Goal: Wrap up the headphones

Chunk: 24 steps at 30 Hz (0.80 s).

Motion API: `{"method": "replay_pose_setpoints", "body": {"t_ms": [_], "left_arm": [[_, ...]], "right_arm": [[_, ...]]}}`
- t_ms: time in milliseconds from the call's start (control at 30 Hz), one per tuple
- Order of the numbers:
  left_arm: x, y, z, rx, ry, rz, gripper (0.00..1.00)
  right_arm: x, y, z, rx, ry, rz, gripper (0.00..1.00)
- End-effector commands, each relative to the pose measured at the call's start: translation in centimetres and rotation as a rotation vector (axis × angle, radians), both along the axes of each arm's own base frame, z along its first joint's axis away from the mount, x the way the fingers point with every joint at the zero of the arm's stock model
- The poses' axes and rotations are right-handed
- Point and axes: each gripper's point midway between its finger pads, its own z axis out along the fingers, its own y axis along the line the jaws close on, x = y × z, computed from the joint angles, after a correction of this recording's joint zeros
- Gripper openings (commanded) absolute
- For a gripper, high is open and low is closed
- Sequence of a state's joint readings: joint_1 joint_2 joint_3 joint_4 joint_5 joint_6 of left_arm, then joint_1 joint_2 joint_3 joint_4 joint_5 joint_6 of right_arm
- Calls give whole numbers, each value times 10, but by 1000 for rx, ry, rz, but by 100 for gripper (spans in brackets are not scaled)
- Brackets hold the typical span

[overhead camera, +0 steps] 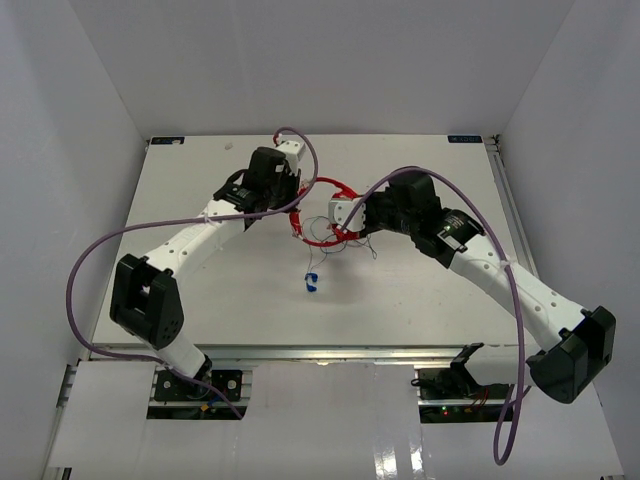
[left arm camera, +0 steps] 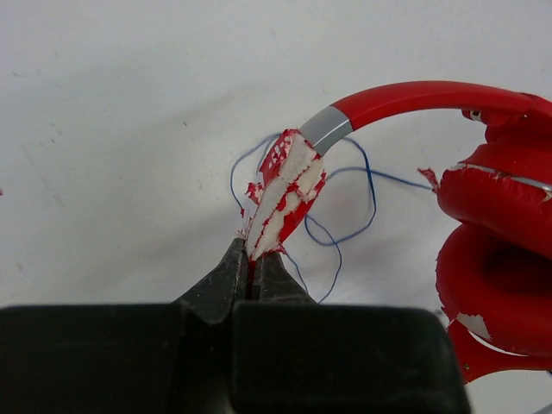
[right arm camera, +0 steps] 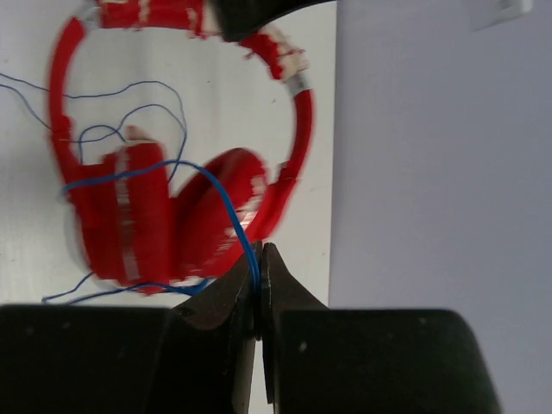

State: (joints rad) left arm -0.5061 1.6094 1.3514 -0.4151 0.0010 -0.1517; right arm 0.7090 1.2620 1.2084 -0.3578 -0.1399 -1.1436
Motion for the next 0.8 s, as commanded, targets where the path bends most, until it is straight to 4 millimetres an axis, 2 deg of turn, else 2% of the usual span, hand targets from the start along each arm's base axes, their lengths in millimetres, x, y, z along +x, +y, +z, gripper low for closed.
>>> {"method": "replay_pose_setpoints", "body": {"t_ms": [0,200,400,533,633,767], "left_arm": [[-13,-9,47,-80,-148,-109,0],[-29,-12,51,-53,-188,-227,0],[-50,-28,54,-101,-194,-355,0],[-59,-34,49,-133,-182,-384,0],[-66,-37,51,-174,-176,-392,0],[-76,-45,52,-237,-158,-429,0]], "right_arm": [[22,0,37,28,-158,-48,8],[29,-4,40,16,-160,-49,8],[23,9,23,43,-68,21,8],[27,13,23,105,-31,1,8],[40,2,30,171,-13,-72,8],[49,-11,34,244,51,-87,8]]}}
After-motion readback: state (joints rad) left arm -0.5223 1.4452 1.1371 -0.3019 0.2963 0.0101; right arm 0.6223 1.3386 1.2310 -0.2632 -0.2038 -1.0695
